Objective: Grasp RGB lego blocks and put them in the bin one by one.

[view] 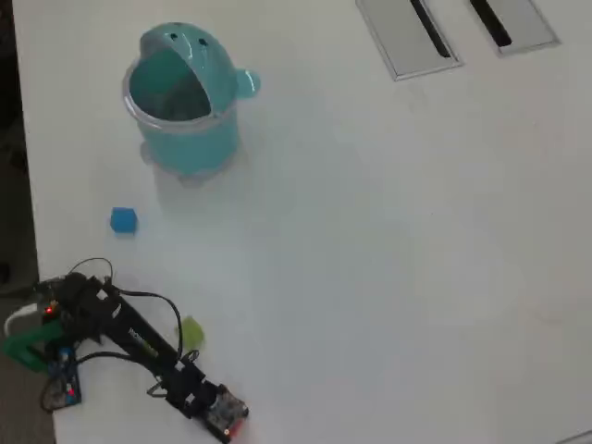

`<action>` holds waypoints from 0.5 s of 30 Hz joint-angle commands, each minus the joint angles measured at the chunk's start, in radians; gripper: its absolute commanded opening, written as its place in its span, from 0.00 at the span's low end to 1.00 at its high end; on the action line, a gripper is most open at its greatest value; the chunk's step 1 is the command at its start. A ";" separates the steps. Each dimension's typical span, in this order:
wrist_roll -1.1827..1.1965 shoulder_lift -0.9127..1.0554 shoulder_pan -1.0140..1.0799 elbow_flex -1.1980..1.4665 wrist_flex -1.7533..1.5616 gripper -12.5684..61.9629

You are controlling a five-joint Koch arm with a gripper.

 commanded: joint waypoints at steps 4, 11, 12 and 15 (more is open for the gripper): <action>0.064 0.083 -0.035 -0.137 -0.005 0.36; 0.074 0.152 -0.074 -0.232 -0.005 0.36; 0.074 0.160 -0.078 -0.232 -0.005 0.36; 0.074 0.181 -0.094 -0.225 -0.025 0.36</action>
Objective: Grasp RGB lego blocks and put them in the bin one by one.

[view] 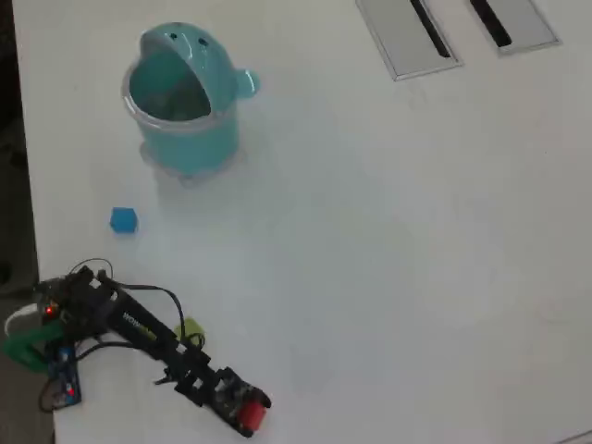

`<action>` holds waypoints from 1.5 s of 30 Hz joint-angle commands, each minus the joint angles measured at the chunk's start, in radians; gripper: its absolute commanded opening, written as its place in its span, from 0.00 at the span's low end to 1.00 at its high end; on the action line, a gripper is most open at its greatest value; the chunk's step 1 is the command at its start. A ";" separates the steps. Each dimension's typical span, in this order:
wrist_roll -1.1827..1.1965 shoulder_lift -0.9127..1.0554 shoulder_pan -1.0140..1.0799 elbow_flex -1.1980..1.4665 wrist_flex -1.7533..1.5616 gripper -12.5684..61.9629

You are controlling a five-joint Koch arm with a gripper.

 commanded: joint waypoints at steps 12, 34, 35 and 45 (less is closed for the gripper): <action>0.002 0.078 -0.150 -0.249 -0.038 0.33; -0.166 0.621 -0.626 0.278 -0.360 0.29; -0.192 0.641 -0.653 0.301 -0.373 0.29; -0.118 0.762 -0.847 0.374 -0.390 0.29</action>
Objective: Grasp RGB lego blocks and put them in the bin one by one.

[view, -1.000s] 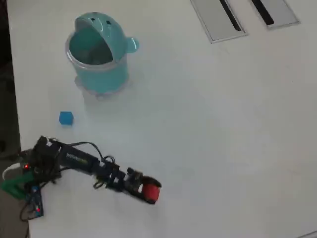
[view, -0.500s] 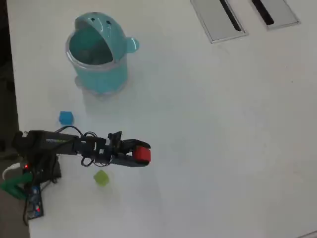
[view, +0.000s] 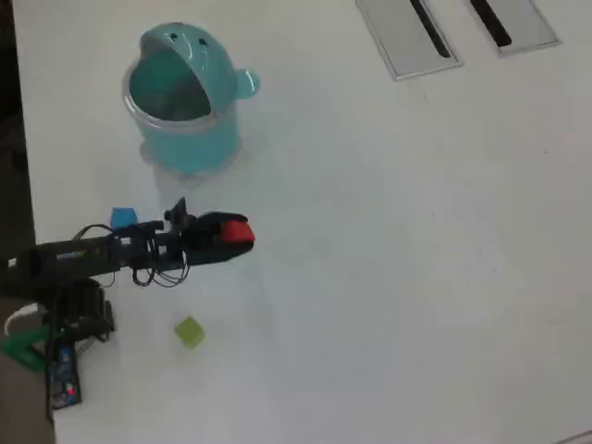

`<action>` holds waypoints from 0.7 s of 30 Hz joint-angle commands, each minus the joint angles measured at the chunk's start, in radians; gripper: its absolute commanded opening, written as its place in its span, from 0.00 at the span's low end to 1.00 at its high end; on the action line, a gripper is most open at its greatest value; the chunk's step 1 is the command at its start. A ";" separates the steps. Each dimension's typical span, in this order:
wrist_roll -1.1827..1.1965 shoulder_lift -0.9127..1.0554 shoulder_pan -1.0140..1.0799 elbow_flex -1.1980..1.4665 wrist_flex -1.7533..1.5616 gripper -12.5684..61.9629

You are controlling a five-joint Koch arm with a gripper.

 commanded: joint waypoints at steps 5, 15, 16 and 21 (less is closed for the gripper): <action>0.034 0.106 -0.146 -0.005 -0.098 0.29; 0.055 0.189 -0.433 0.037 -0.144 0.29; 0.058 0.192 -0.497 0.037 -0.144 0.29; 0.067 0.178 -0.667 0.021 -0.147 0.29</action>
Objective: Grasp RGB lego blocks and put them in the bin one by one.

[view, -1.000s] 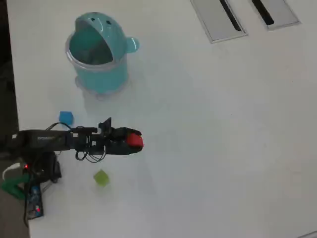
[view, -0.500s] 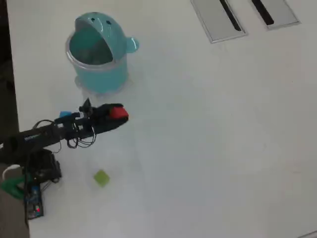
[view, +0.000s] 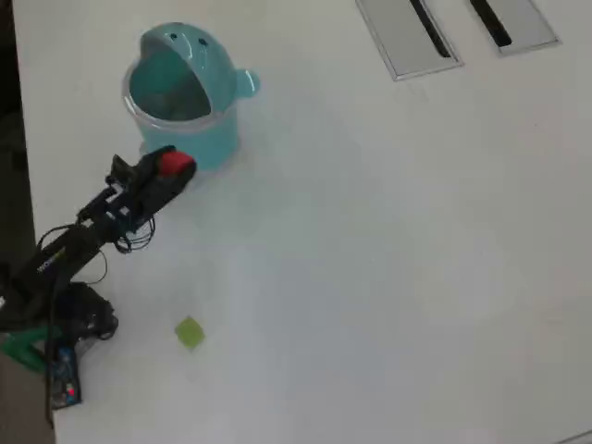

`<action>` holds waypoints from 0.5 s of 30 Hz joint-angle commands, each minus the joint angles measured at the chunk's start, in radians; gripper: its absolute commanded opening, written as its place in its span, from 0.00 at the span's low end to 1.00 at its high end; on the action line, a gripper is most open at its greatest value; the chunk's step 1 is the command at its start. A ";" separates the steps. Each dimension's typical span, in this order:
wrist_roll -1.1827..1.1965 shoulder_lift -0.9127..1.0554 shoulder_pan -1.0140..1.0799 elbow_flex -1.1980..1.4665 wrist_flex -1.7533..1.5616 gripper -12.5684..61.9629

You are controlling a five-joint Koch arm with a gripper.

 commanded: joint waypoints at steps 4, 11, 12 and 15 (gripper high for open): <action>-0.014 -0.032 -0.115 -0.100 -0.163 0.29; -0.014 -0.357 -0.307 -0.430 -0.161 0.29; -0.014 -0.373 -0.316 -0.442 -0.161 0.29; -0.014 -0.476 -0.350 -0.540 -0.161 0.29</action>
